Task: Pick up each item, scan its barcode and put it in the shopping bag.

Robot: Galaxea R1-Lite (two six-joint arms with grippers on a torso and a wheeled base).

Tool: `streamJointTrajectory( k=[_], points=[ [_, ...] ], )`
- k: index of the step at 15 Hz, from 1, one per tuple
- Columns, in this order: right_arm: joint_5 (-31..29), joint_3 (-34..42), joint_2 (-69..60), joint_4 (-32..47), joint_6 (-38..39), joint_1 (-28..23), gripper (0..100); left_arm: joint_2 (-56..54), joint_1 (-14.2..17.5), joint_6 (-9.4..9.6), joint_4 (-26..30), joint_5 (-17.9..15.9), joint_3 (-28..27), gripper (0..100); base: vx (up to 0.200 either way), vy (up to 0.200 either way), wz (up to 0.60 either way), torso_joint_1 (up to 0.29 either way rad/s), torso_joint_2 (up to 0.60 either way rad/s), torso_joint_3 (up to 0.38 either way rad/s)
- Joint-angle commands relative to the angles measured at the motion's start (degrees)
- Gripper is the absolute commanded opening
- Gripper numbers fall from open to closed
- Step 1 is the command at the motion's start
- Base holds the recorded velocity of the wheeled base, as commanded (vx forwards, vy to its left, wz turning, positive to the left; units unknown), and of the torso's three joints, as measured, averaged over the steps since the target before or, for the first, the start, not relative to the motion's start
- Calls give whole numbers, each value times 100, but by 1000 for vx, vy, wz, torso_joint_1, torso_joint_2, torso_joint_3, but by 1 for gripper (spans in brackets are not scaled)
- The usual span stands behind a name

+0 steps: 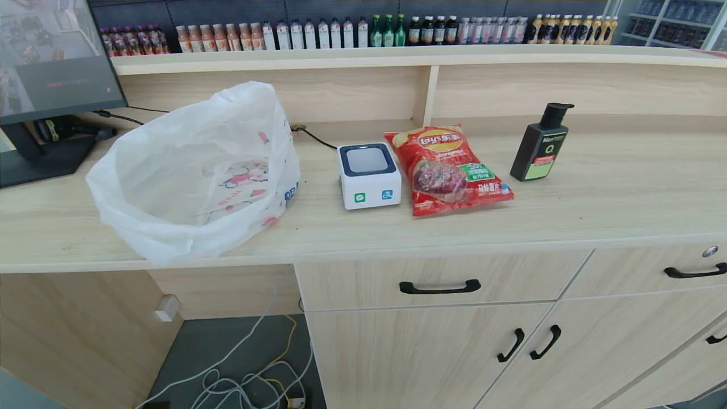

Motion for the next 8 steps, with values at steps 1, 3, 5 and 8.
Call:
streamJointTrajectory(
  k=[1, 3, 5, 8],
  points=[
    [36, -175, 962, 0, 25, 185, 100, -2, 0, -3, -5, 1, 0, 100, 0, 0, 0, 0, 0, 0],
    [45, -254, 1682, -17, 209, 370, 100, -2, 0, -3, -5, 1, 0, 100, 0, 0, 0, 0, 0, 0],
    [54, -201, 2236, 9, 209, 572, 100, -2, 0, -3, 4, 1, 0, 100, 0, 0, 0, 0, 0, 0],
    [28, -482, 3572, -61, -257, 739, 100, -2, 0, -3, -5, 1, 0, 100, 0, 0, 0, 0, 0, 0]
  ],
)
